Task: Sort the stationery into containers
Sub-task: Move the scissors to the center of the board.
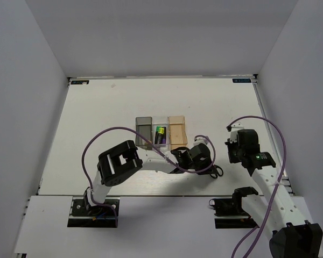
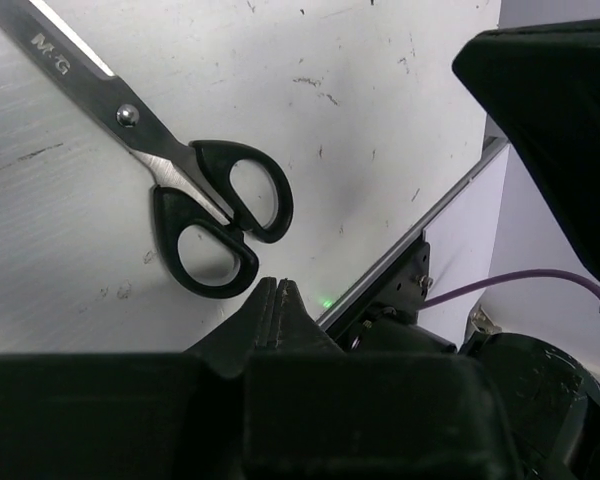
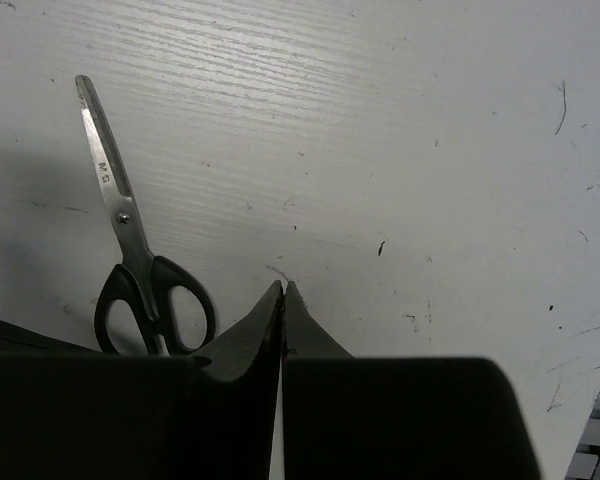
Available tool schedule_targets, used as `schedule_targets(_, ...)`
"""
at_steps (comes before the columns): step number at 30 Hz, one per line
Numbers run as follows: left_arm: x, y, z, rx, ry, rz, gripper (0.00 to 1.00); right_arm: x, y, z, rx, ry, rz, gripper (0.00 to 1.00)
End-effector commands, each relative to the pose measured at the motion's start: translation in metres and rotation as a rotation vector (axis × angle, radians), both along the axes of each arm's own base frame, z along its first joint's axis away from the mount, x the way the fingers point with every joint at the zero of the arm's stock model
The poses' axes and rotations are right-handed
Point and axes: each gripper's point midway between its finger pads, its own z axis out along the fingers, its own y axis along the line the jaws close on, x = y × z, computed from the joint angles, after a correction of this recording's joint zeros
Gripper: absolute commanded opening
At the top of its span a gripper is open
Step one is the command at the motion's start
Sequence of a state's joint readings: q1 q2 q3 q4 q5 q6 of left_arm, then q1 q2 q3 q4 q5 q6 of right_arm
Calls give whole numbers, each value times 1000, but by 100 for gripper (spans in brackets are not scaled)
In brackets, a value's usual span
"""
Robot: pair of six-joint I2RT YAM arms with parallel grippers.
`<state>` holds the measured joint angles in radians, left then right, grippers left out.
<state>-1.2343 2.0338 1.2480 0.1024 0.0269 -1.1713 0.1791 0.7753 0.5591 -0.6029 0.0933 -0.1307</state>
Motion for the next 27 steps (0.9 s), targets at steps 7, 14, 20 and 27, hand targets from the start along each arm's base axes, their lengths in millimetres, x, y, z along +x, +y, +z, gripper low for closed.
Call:
schedule_targets(7,0,-4,-14,32,33,8,0,3,0,7,33,-43,-19,0)
schedule_targets(14,2,6,-30,92,27,21,0,2,-2,7,42,-48,-32,0)
schedule_targets(20,-12,33,-41,189,44,1,0,2,-2,8,50,-53,-33,0)
schedule_targets(27,-17,92,-42,325,-2,27,0,1,-1,10,63,-56,-30,0)
